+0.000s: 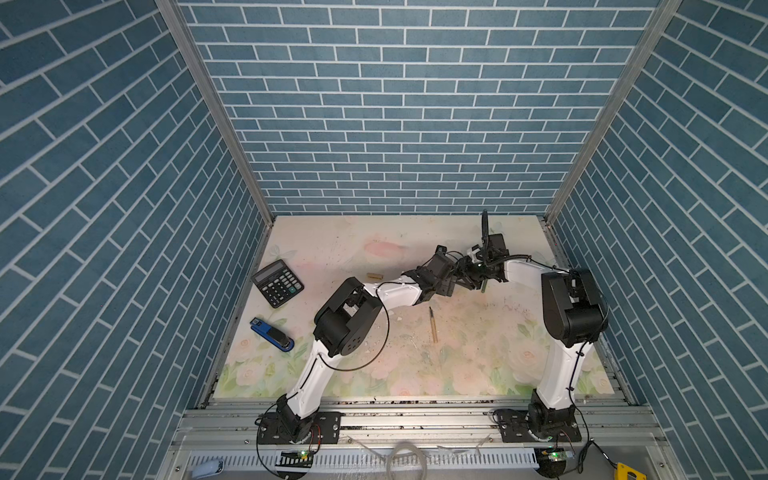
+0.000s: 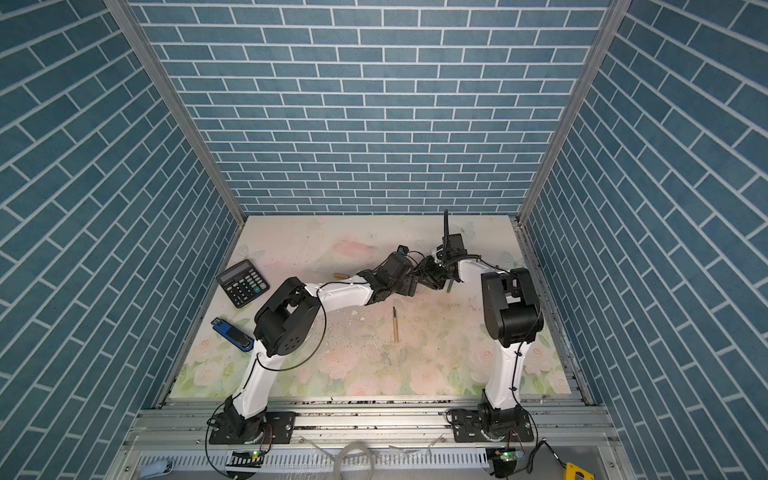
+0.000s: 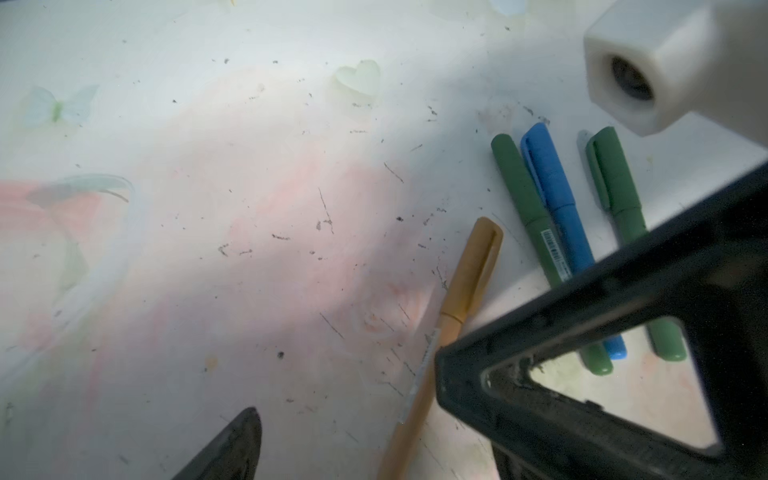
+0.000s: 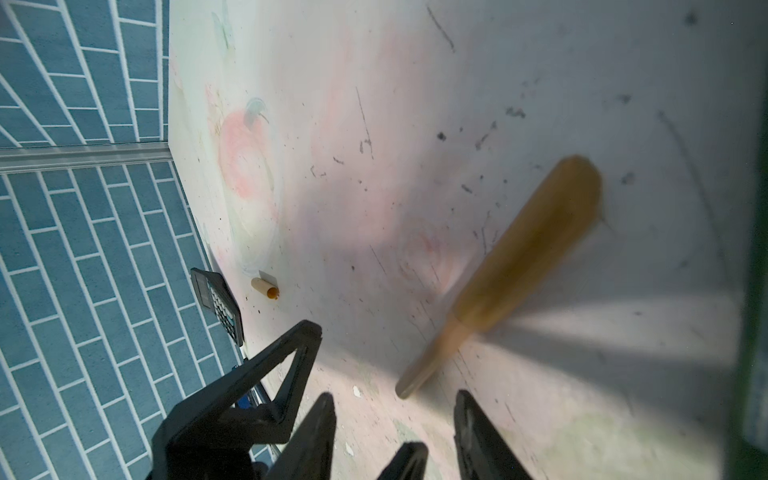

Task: Insert the pens into the pen caps
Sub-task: 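Open the right gripper to release the orange pen and lift away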

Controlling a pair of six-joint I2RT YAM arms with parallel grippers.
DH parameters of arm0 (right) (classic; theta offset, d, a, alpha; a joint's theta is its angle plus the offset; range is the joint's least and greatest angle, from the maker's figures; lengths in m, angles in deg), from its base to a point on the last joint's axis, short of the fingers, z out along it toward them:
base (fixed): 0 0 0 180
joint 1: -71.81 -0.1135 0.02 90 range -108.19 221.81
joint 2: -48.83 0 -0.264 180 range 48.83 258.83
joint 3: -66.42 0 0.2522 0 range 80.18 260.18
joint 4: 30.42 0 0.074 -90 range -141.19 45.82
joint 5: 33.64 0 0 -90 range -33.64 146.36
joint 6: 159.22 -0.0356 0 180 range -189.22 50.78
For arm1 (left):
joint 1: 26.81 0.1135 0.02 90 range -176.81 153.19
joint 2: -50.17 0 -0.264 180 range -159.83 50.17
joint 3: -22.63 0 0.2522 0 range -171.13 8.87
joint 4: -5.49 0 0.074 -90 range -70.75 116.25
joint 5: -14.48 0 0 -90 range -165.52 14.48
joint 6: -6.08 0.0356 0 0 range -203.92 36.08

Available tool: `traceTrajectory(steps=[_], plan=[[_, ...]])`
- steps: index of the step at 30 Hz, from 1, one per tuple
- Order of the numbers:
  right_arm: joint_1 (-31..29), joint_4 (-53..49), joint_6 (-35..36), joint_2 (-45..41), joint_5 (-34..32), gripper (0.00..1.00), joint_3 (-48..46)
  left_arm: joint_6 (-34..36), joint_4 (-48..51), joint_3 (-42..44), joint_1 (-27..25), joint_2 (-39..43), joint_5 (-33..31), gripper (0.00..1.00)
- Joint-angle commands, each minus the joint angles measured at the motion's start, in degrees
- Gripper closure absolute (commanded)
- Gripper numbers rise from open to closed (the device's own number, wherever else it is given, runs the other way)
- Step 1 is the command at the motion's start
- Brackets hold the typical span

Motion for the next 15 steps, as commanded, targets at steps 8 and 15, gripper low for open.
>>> traceTrajectory(steps=[8,15], plan=[[0.0,-11.06,8.77,-6.49,-7.96,0.53,1.67,0.08,-1.86,2.71,1.11,2.34,4.08,0.12],[-0.57,-12.21,10.58,-10.98,-9.82,0.55,4.44,2.84,-0.42,6.05,3.72,13.67,7.75,0.11]])
